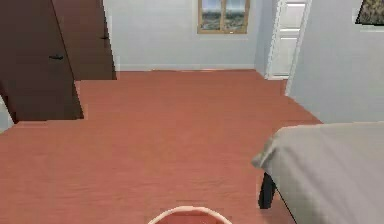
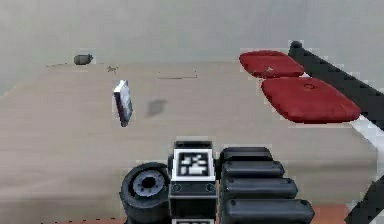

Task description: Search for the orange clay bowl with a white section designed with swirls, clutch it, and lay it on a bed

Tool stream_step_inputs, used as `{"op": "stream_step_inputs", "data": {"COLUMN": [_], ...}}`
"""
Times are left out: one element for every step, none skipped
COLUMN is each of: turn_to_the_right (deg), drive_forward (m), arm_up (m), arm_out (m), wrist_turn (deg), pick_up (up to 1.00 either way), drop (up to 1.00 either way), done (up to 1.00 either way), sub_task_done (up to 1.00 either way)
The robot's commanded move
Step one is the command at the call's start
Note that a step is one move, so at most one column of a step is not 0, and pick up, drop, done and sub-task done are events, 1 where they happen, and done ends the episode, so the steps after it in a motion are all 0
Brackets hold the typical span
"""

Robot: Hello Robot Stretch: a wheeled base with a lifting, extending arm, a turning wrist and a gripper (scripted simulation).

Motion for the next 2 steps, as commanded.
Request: {"op": "stream_step_inputs", "data": {"turn_to_the_right": [45.0, 45.0], "drive_forward": [0.0, 0.0], "arm_up": [0.0, 0.0], "arm_out": [0.0, 0.0], "wrist_turn": [0.0, 0.0], "pick_up": [0.0, 0.0], "drop": [0.0, 0.0], "done": [0.0, 0.0], "sub_task_done": [0.0, 0.0]}}
